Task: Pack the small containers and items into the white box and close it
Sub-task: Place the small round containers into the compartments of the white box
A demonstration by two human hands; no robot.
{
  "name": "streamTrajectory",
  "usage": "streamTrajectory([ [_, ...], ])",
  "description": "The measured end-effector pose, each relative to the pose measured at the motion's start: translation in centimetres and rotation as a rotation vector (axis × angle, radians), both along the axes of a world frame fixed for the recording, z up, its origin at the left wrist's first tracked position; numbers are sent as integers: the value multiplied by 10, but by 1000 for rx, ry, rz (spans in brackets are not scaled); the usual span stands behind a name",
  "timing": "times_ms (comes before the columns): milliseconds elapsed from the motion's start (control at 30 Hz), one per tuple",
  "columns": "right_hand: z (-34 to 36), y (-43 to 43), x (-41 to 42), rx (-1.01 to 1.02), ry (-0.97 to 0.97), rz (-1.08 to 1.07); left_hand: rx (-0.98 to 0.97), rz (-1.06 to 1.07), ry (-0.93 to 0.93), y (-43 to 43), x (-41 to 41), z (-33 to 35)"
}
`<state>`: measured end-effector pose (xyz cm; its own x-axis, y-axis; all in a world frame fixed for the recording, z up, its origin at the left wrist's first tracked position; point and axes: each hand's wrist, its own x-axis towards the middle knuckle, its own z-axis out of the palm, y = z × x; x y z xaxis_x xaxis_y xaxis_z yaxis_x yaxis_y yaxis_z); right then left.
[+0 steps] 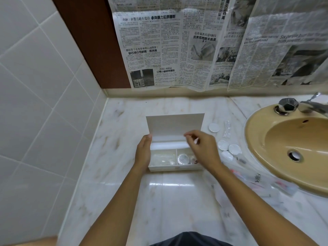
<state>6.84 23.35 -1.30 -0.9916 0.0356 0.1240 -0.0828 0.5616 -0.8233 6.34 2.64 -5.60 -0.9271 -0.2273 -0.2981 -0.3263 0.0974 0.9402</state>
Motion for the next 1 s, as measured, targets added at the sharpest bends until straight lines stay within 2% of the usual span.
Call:
streamTrajectory([
  [100,-14,41,-13,38,19,-214,6,2,4,1,0,2],
  [200,-34,81,-25,187,-45,-338,22,9,4,1,0,2],
  [333,-55,114,-31,342,-197,-358,20,1,2,2,1,3],
  [567,-67,118,-30,455,-189,-343,21,10,-6,1,1,2],
  [667,-65,117,-34,423,-185,-390,25,12,-10,2,2,3],
  [867,-57,112,-42,109,-245,-570,25,6,-6,1,2,3],
  [1000,-50,107,-39,-25,-174,-665,24,4,-6,1,1,2],
])
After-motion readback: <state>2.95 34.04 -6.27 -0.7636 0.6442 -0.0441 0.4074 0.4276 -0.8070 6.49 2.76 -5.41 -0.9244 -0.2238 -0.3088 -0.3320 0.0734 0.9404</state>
